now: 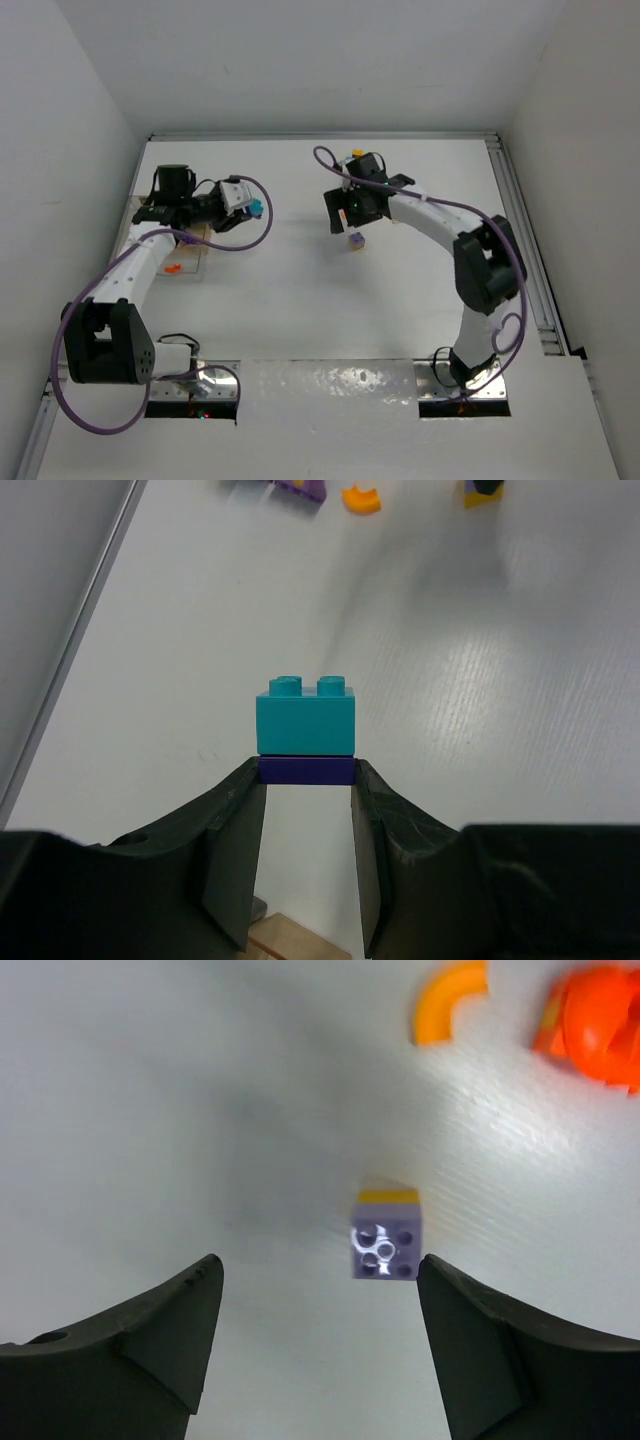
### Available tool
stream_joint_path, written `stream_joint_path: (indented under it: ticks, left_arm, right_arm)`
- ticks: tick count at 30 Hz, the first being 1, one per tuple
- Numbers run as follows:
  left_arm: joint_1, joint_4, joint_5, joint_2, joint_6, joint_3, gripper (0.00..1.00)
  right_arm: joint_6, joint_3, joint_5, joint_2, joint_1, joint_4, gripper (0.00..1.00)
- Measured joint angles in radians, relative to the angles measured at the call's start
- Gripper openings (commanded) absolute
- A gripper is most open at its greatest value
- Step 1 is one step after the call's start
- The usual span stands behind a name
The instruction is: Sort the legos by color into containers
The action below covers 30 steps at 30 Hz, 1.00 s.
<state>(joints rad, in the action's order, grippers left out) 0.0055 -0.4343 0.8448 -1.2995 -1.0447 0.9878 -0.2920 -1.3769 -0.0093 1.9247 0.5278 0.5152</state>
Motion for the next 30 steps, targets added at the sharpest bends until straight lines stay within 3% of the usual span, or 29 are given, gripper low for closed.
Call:
stream_joint_path:
  ticks: [6, 9, 13, 18, 30]
  left_arm:
    - [-0.039, -0.002, 0.025, 0.0, -0.018, 0.0, 0.0]
    - [-0.06, 0.009, 0.031, 0.0, -0.014, 0.0, 0.0]
    - [-0.079, 0.035, 0.035, 0.0, 0.003, 0.0, 0.0]
    - [-0.085, 0.073, 0.035, 0.0, 0.029, 0.0, 0.0]
    - [-0.112, 0.145, 0.034, -0.008, 0.081, 0.0, 0.0]
  right_arm:
    - [-0.094, -0.002, -0.269, -0.211, 0.001, -0.25, 0.83]
    - [-0.225, -0.023, -0.417, -0.184, 0.011, -0.443, 0.86]
    - [-0.354, -0.056, -0.502, -0.073, 0.034, -0.586, 0.86]
    - [-0.425, -0.063, -0.554, 0.0, 0.055, -0.623, 0.84]
    - [-0.475, -0.088, -0.607, 0.005, 0.069, -0.702, 0.74]
